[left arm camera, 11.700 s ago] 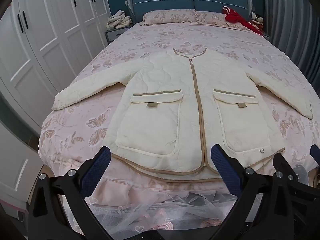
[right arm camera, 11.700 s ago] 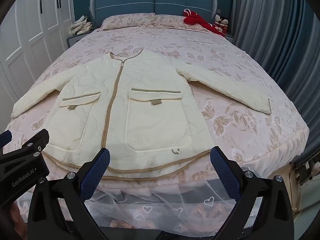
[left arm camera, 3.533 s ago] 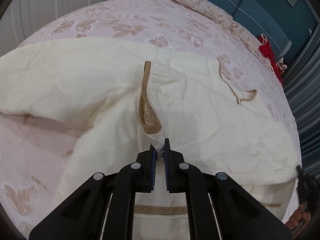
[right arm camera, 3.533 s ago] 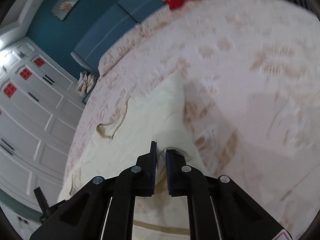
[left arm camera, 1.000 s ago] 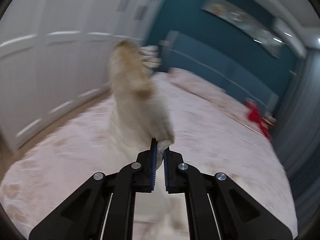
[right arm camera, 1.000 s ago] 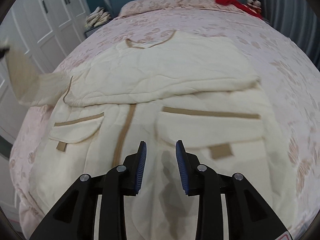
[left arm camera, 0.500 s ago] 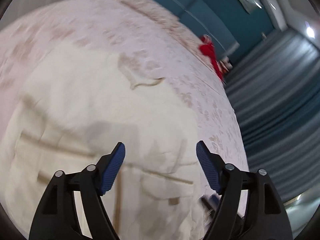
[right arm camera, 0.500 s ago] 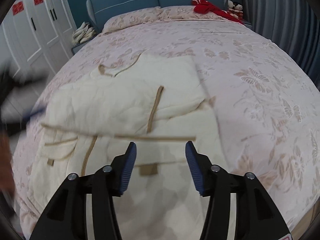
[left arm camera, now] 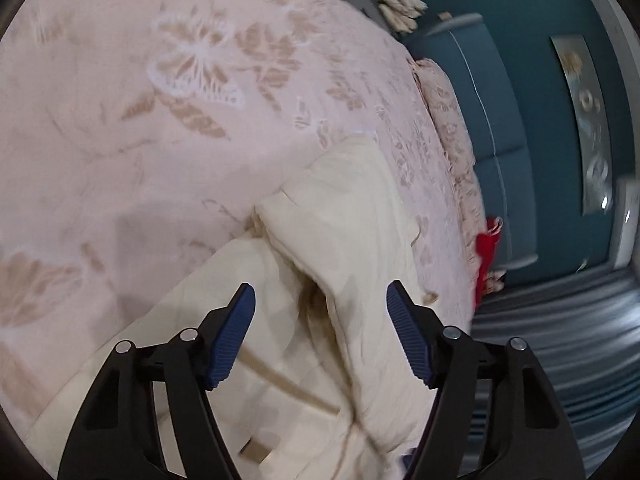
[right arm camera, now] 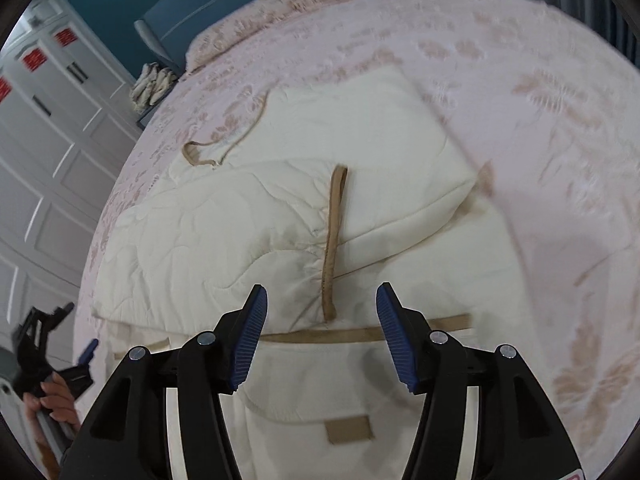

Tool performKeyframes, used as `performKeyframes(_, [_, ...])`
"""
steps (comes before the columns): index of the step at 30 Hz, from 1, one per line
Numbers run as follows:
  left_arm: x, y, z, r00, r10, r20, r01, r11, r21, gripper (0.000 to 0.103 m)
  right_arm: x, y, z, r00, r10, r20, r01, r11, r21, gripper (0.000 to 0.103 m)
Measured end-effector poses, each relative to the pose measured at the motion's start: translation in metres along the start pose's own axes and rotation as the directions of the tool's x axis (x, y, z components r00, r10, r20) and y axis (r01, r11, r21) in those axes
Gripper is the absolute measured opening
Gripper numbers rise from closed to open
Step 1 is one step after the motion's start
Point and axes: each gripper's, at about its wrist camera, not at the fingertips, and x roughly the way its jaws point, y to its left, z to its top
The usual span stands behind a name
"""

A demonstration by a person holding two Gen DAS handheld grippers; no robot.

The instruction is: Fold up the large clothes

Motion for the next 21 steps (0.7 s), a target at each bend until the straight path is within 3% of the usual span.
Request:
performKeyframes(3, [0.018, 0.015, 0.004, 1.000, -0.029, -0.006, 0.029, 0.995, -0.092, 0.061, 0.011, 0.006, 0.002, 1.000, -0.008, -0.006, 0.008, 1.000, 0.004, 0.052])
performKeyframes(6, [0.024, 0.025, 0.007, 0.999, -0.043, 0.004, 0.044, 0.990, -0.138, 0.058, 0.018, 0.016, 0.004, 1.000, -0.012, -0.017, 0.011, 1.000, -0.028, 0.028])
performKeyframes(7, [0.028, 0.023, 0.010, 0.999, -0.038, 0.007, 0.039, 0.990, -0.134, 0.055, 0.020, 0.022, 0.007, 1.000, -0.028, -0.015, 0.027, 0.998, -0.053, 0.011])
performKeyframes(8, [0.029, 0.022, 0.011, 0.999, -0.032, 0.009, 0.033, 0.991, -0.128, 0.049, 0.020, 0.025, 0.009, 0.999, -0.043, -0.011, 0.042, 0.996, -0.077, 0.001])
performKeyframes(14, [0.041, 0.002, 0.025, 1.000, 0.031, 0.001, -0.031, 0.999, -0.039, 0.020, -0.043, 0.056, 0.063, 0.979, -0.049, 0.200, 0.094, 0.971, -0.222, 0.002])
performKeyframes(17, [0.049, -0.015, 0.021, 0.999, 0.041, -0.020, -0.041, 0.999, 0.026, 0.019, -0.066, 0.065, 0.087, 0.962, -0.045, 0.270, 0.120, 0.955, -0.269, 0.001])
performKeyframes(21, [0.057, -0.026, 0.009, 0.997, 0.072, -0.027, -0.070, 0.995, 0.076, 0.015, -0.070, 0.058, 0.101, 0.937, -0.114, 0.330, 0.216, 0.932, -0.291, 0.001])
